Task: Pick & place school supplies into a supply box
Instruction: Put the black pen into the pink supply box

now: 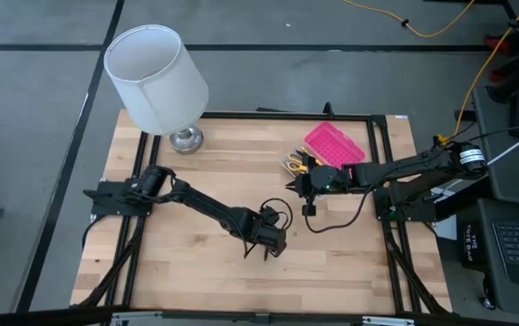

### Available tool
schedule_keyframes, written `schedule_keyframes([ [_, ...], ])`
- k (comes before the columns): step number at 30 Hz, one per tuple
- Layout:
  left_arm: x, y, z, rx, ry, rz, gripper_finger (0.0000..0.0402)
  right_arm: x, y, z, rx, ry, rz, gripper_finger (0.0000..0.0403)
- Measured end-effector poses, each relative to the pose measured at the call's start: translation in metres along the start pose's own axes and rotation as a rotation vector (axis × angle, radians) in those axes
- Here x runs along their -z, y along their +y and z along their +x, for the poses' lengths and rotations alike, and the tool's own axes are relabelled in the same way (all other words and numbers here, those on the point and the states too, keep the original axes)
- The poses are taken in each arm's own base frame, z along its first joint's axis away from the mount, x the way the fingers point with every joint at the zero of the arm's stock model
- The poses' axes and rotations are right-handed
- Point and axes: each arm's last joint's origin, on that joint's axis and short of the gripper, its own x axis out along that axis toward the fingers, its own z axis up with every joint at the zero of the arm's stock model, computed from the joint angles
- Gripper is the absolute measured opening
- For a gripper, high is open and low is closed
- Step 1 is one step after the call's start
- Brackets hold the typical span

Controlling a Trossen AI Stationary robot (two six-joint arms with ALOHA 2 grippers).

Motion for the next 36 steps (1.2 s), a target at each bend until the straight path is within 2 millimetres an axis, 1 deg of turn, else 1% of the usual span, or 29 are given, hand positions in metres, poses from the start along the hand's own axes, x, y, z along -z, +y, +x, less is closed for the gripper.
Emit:
schedule_keyframes([
  [3,0.002,0.0,0.003,-0.003,0.011,-0.023,0.0146,0.0,0.0,0.0,0.0,0.0,0.0,0.003],
  [5,0.003,-0.003,0.009,0.014,0.003,-0.037,0.0149,0.0,0.0,0.0,0.0,0.001,0.0,0.003],
  [12,0.007,-0.003,0.017,0.012,0.041,-0.037,0.015,0.0,0.0,0.0,0.0,0.002,-0.001,0.003],
  [20,0.017,-0.003,0.016,-0.02,0.068,-0.04,0.0147,0.0,0.0,0.0,0.0,0.003,-0.001,0.003],
  [29,0.027,0.0,0.014,-0.066,0.117,-0.022,0.0122,0.0,0.0,0.0,-0.001,0.004,-0.001,0.003],
  [36,0.034,0.004,0.011,-0.103,0.19,0.044,0.0085,0.0,0.0,0.0,-0.001,0.004,-0.001,0.003],
])
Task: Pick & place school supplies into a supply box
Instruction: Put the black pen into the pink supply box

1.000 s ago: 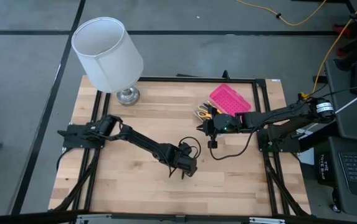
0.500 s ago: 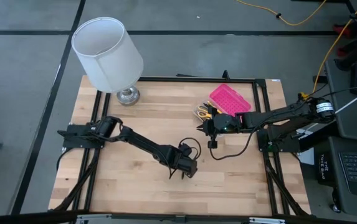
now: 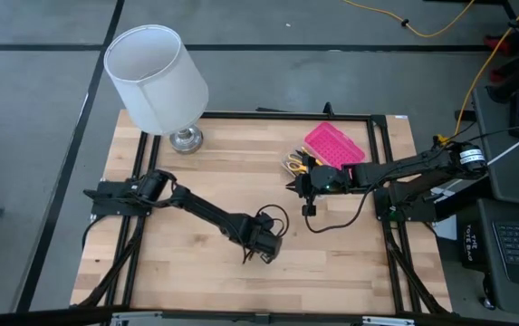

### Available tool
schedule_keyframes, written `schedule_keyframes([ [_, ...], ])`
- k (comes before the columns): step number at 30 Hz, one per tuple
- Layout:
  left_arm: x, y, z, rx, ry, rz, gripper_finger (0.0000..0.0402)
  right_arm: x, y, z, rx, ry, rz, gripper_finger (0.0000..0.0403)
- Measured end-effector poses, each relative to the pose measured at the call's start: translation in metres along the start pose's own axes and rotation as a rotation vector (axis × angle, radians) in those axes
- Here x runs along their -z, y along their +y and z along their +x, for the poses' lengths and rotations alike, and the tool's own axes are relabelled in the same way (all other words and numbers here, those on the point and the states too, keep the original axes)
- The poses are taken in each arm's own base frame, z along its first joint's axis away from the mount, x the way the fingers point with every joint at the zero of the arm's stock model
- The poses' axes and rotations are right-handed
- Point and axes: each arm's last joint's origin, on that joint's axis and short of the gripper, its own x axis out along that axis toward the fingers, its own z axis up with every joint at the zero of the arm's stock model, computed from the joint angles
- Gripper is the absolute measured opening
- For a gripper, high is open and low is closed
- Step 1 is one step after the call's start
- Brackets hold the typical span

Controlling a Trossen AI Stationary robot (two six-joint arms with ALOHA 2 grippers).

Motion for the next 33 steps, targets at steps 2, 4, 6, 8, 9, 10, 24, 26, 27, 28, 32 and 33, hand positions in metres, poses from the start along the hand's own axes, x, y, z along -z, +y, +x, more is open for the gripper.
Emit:
schedule_keyframes([
  [2,0.002,0.001,0.0,-0.011,0.02,0.021,0.0073,0.0,0.0,0.0,0.0,0.0,0.0,0.003],
  [4,0.004,0.001,-0.001,-0.012,0.033,0.054,0.0063,0.0,0.0,0.0,0.0,0.0,0.002,0.003],
  [6,0.006,0.001,-0.001,-0.012,0.036,0.083,0.0056,0.0,0.0,0.0,0.0,0.001,0.002,0.003],
  [8,0.007,0.0,-0.001,-0.015,0.032,0.095,0.0053,0.0,0.0,0.0,0.0,0.003,0.002,0.003],
  [9,0.007,0.0,-0.001,-0.017,0.029,0.101,0.0052,0.0,0.0,0.0,0.0,0.003,0.002,0.003],
  [10,0.007,0.0,-0.001,-0.018,0.027,0.11,0.0051,0.0,0.0,0.0,0.0,0.004,0.002,0.003],
  [24,0.019,0.0,-0.029,-0.048,-0.086,0.288,0.0015,0.0,0.004,0.0,-0.084,-0.008,-0.002,0.003],
  [26,0.02,0.0,-0.039,-0.05,-0.101,0.296,0.0016,0.0,0.004,0.0,-0.087,-0.008,0.004,0.003],
  [27,0.022,0.0,-0.043,-0.052,-0.108,0.301,0.0015,0.0,0.005,-0.001,-0.093,-0.008,0.014,0.003],
  [28,0.023,0.001,-0.045,-0.058,-0.112,0.306,0.0014,0.0,0.006,-0.001,-0.095,-0.008,0.018,0.003],
  [32,0.031,0.001,-0.062,-0.052,-0.144,0.362,0.0014,0.0,0.011,-0.002,-0.112,-0.007,0.008,0.003],
  [33,0.034,0.0,-0.068,-0.037,-0.155,0.398,0.0014,-0.001,0.013,-0.002,-0.118,-0.008,0.004,0.003],
])
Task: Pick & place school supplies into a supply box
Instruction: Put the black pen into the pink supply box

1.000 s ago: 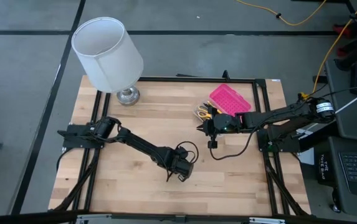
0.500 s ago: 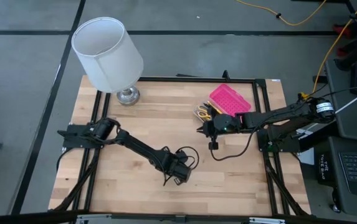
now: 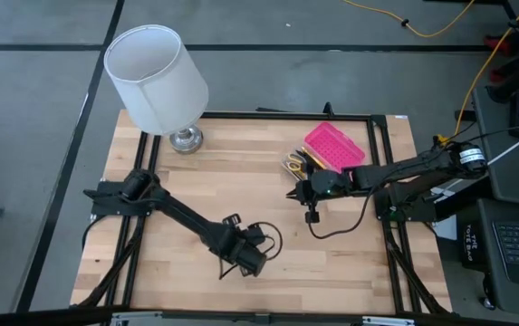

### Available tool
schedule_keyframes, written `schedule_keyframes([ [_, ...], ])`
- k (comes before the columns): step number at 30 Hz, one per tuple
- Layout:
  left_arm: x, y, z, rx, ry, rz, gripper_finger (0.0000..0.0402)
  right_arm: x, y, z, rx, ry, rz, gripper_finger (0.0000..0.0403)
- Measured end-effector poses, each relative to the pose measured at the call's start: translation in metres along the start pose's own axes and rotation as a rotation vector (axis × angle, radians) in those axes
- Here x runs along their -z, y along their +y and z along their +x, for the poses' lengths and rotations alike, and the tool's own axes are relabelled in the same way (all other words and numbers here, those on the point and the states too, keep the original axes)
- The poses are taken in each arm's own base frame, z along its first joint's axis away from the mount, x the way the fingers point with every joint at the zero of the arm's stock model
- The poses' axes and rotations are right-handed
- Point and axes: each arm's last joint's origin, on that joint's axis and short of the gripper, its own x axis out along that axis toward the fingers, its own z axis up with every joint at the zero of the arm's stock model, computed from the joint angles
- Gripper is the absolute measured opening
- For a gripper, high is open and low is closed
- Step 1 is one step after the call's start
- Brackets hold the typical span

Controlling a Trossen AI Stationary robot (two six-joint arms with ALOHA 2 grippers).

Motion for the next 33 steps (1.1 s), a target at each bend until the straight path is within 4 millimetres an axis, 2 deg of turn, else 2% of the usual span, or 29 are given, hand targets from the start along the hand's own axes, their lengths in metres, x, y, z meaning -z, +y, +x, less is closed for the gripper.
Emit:
schedule_keyframes([
  [7,0.008,-0.002,-0.034,0.014,-0.144,0.113,0.0016,-0.001,0.015,-0.002,-0.043,-0.008,-0.034,0.003],
  [10,0.015,-0.002,-0.036,0.037,-0.201,0.123,0.0016,-0.002,0.02,-0.003,-0.058,-0.011,-0.044,0.003],
  [15,0.021,-0.004,-0.034,0.225,-0.319,0.184,0.0016,-0.002,0.026,-0.004,-0.076,-0.016,-0.039,0.003],
  [19,0.027,0.01,-0.028,0.266,-0.398,0.199,0.0017,-0.002,0.028,-0.004,-0.081,-0.018,-0.042,0.003],
  [26,0.039,0.04,-0.018,0.334,-0.637,0.201,0.0017,-0.005,0.027,-0.004,-0.076,-0.039,-0.044,0.003],
  [33,0.031,0.075,-0.002,0.379,-0.837,0.293,0.0017,-0.013,0.025,-0.005,-0.062,-0.125,-0.112,0.003],
])
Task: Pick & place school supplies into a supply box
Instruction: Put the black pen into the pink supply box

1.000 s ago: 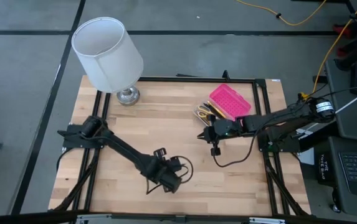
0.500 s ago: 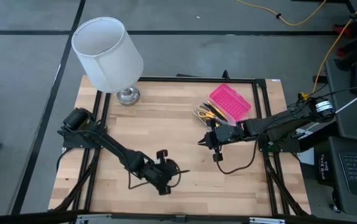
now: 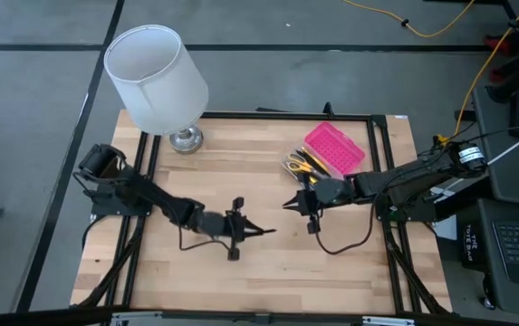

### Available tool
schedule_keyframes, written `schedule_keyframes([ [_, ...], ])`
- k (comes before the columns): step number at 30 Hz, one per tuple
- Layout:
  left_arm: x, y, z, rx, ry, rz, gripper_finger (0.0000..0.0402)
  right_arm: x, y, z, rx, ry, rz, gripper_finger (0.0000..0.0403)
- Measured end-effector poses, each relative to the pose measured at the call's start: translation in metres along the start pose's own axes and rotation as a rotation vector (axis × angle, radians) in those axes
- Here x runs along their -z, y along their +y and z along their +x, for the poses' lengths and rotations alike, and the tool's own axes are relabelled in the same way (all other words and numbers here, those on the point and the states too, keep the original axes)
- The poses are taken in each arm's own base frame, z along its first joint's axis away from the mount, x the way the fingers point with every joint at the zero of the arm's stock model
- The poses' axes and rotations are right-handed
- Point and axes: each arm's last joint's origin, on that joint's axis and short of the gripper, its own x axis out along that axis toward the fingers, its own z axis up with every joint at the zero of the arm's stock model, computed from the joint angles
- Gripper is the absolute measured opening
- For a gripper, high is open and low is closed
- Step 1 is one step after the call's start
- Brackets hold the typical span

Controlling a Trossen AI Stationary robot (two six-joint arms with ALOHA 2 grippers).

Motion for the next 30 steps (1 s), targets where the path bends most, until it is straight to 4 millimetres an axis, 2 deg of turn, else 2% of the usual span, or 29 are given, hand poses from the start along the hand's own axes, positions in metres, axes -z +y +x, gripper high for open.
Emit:
schedule_keyframes([
  [5,0.004,0.029,0.005,0.053,-0.055,0.048,0.0017,-0.006,-0.001,0.0,0.013,-0.059,-0.052,0.003],
  [12,-0.002,0.054,0.009,0.102,-0.145,0.133,0.0014,-0.006,-0.002,0.0,0.014,-0.058,-0.053,0.003],
  [17,-0.009,0.068,0.009,0.07,-0.19,0.143,0.0014,-0.01,-0.003,0.0,0.022,-0.105,-0.017,0.003],
  [21,-0.019,0.075,0.008,0.067,-0.298,0.211,0.0014,-0.011,-0.003,-0.001,0.026,-0.114,-0.026,0.003],
  [30,-0.04,0.093,-0.006,0.042,-0.372,0.239,0.0014,-0.019,-0.014,-0.001,0.085,-0.207,-0.001,0.003],
])
